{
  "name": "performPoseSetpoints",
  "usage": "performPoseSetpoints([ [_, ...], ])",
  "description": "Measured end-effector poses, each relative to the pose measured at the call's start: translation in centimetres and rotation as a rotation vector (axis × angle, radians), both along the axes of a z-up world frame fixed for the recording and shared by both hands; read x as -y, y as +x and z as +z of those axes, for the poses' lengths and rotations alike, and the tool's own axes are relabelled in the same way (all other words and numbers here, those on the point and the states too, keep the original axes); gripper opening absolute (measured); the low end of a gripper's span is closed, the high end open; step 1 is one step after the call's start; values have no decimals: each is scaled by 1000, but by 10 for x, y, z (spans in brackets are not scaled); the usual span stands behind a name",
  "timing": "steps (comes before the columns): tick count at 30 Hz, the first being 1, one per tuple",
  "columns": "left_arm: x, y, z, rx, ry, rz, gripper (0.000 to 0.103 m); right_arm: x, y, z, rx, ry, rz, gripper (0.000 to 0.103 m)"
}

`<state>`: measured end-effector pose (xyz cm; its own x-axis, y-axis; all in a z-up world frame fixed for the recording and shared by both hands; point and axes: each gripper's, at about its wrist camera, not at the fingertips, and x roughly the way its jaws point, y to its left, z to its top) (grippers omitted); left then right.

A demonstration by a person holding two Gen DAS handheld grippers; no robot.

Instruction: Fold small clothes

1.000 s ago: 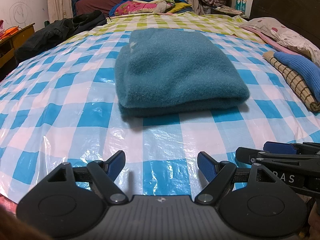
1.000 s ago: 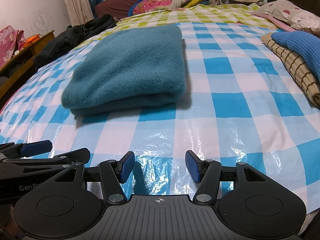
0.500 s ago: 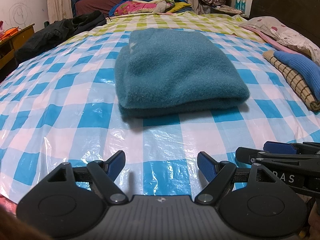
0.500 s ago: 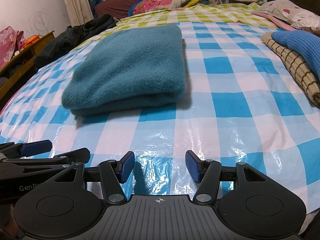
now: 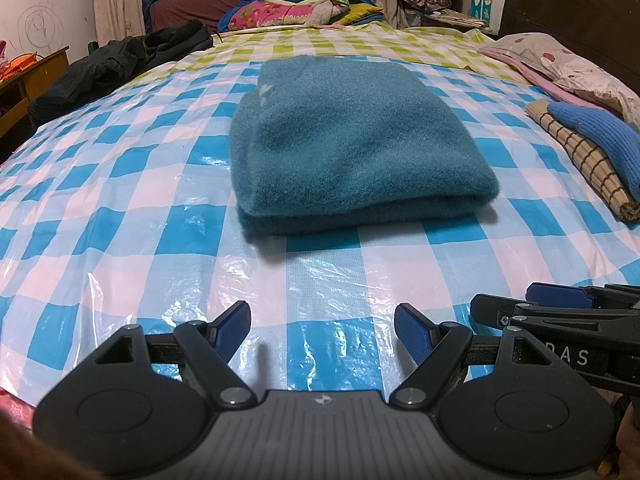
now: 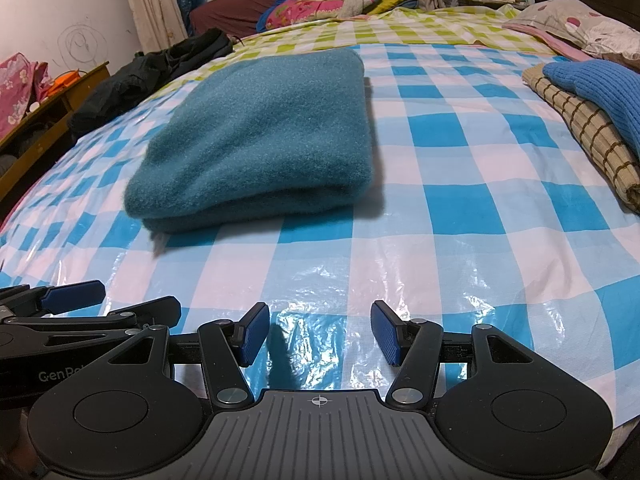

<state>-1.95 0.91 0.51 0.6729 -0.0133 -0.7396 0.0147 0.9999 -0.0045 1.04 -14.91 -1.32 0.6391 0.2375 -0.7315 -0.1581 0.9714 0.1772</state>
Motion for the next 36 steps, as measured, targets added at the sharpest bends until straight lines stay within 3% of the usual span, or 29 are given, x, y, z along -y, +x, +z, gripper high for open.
performPoseSetpoints([
  [36, -2, -3, -1, 0, -13, -4, 79, -1, -1, 0, 0, 2, 1, 56],
])
